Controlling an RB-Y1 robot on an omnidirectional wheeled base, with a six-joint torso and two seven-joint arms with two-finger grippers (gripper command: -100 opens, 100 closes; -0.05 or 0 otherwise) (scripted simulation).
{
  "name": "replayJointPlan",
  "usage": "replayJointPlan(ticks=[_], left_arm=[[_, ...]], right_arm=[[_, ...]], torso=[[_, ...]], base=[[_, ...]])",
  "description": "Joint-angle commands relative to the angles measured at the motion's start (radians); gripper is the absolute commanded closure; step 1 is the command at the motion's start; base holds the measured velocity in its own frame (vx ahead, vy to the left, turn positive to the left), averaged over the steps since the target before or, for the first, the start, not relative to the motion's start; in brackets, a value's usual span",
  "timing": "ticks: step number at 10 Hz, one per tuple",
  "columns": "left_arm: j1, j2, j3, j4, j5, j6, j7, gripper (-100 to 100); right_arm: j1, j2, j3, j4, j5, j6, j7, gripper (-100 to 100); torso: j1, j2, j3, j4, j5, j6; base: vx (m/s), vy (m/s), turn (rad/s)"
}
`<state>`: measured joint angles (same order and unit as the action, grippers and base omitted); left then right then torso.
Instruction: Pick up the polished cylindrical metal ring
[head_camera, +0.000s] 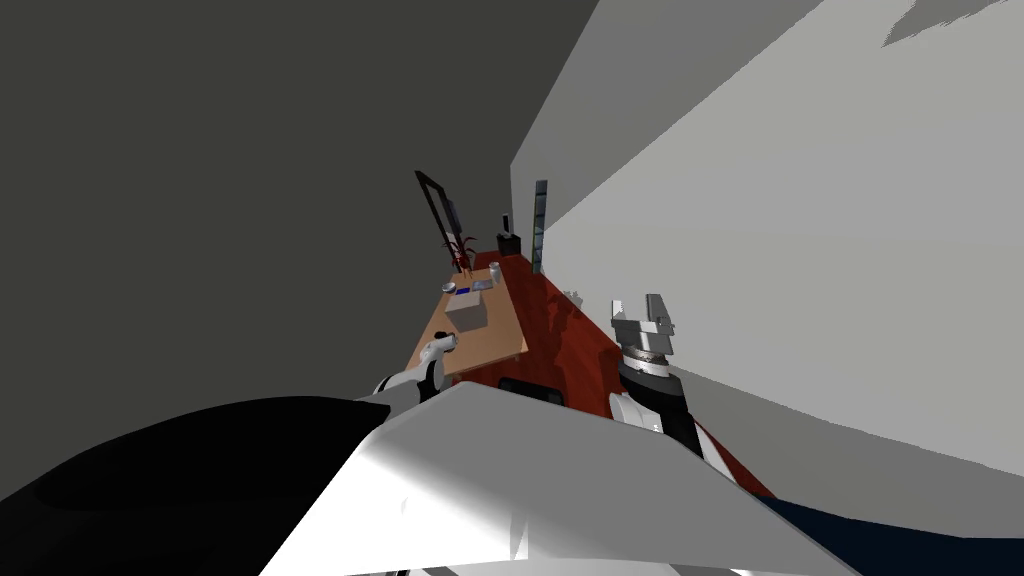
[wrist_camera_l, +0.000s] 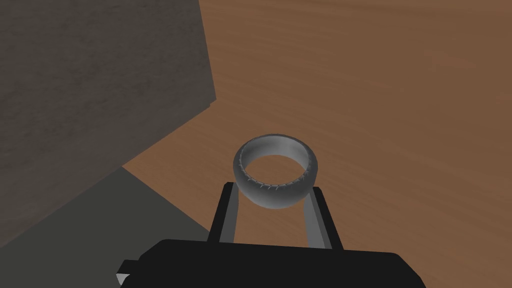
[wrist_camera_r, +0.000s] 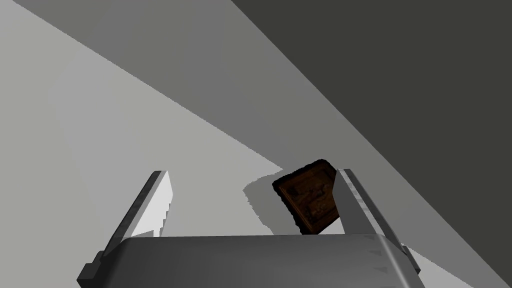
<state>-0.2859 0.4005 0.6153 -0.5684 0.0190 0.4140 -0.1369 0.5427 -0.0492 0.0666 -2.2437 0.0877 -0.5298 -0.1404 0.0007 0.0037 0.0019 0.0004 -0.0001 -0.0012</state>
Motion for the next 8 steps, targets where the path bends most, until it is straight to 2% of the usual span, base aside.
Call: replayJointPlan(ticks=[1, 2, 3, 4, 5, 6, 7, 8], left_arm=[[-0.002, 0.007, -0.026, -0.001, -0.023, 0.01, 0.05, 100], [-0.002, 0.007, -0.026, -0.001, -0.023, 0.01, 0.069, 100], [-0.006, 0.015, -0.049, 0.001, -0.043, 0.016, 0.103, 100], [-0.006, 0.015, -0.049, 0.001, -0.043, 0.016, 0.122, 100], [-0.01, 0.023, -0.072, 0.004, -0.064, 0.023, 0.154, 100], [-0.01, 0.023, -0.072, 0.004, -0.064, 0.023, 0.174, 100], [-0.013, 0.03, -0.095, 0.006, -0.084, 0.029, 0.208, 100], [-0.013, 0.03, -0.095, 0.006, -0.084, 0.029, 0.227, 100]], right_arm=[[0.0, 0.0, 0.0, 0.0, 0.0, 0.0, 0.0, 0], [0.0, 0.0, 0.0, 0.0, 0.0, 0.0, 0.0, 0], [0.0, 0.0, 0.0, 0.0, 0.0, 0.0, 0.0, 0], [0.0, 0.0, 0.0, 0.0, 0.0, 0.0, 0.0, 0], [0.0, 0.0, 0.0, 0.0, 0.0, 0.0, 0.0, 0], [0.0, 0.0, 0.0, 0.0, 0.0, 0.0, 0.0, 0], [0.0, 0.0, 0.0, 0.0, 0.0, 0.0, 0.0, 0], [0.0, 0.0, 0.0, 0.0, 0.0, 0.0, 0.0, 0]], torso=[[0.0, 0.0, 0.0, 0.0, 0.0, 0.0], [0.0, 0.001, 0.0, 0.0, 0.0, 0.0], [0.0, 0.0, 0.0, 0.0, 0.0, 0.0], [0.0, 0.0, 0.0, 0.0, 0.0, 0.0], [0.0, 0.0, 0.0, 0.0, 0.0, 0.0], [0.0, 0.001, 0.001, 0.0, 0.0, 0.0], [0.0, 0.0, 0.0, 0.0, 0.0, 0.0], [0.0, 0.0, 0.0, 0.0, 0.0, 0.0]], base=[[-0.059, 0.013, -0.078], [-0.046, 0.01, -0.056], [-0.055, 0.007, -0.08], [-0.05, 0.005, -0.052], [-0.062, 0.008, -0.081], [-0.047, 0.006, -0.054], [-0.053, 0.004, -0.091], [-0.048, 0.004, -0.048]])
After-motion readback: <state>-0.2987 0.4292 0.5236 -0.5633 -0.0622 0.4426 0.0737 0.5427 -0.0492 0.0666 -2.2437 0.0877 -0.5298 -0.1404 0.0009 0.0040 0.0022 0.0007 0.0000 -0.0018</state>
